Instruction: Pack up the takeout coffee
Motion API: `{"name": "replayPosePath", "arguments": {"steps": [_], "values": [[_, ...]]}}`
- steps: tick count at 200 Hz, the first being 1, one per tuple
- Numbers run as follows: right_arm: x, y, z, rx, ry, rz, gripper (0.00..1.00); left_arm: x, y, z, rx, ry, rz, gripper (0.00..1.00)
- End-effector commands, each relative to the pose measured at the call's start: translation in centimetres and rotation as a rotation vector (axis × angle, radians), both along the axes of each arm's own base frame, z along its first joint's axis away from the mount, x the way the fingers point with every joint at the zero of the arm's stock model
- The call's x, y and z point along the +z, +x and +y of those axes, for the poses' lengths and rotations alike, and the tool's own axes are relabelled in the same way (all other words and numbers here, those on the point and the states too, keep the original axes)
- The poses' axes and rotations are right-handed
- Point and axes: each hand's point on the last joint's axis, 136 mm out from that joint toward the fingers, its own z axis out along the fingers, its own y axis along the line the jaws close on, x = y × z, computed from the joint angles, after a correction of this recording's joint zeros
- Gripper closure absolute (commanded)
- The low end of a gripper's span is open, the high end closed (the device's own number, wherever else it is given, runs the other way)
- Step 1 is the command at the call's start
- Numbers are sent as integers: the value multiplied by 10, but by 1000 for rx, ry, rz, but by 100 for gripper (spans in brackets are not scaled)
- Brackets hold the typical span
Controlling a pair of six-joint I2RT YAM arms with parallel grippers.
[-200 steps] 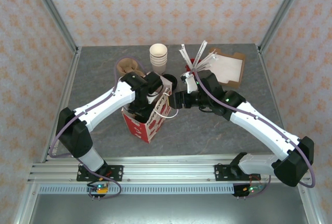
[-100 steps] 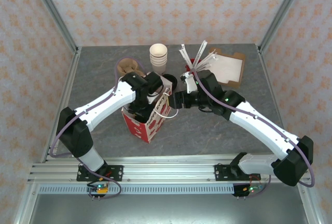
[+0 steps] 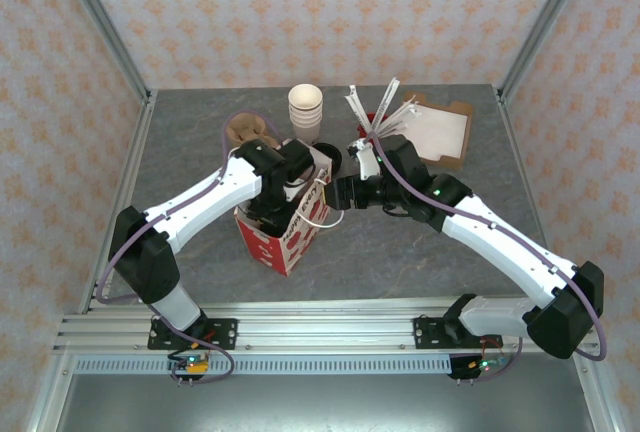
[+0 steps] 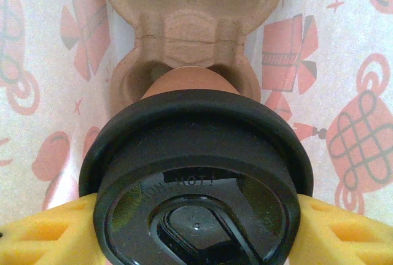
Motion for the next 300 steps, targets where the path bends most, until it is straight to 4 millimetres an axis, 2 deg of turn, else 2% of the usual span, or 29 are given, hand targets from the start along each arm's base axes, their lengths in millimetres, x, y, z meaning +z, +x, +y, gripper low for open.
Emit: {"name": "replayPosePath", "arguments": {"steps": [1,244,300], "values": [[10,3,2,-7,1,-27,33,-33,2,3,-18,53,53,57],[4,4,2,-8,-7,-16,33,-48,13,-8,-27,52,76,58],[4,4,2,-8,-8,-18,33,-42,13,-7,-31,54,60,58]]}}
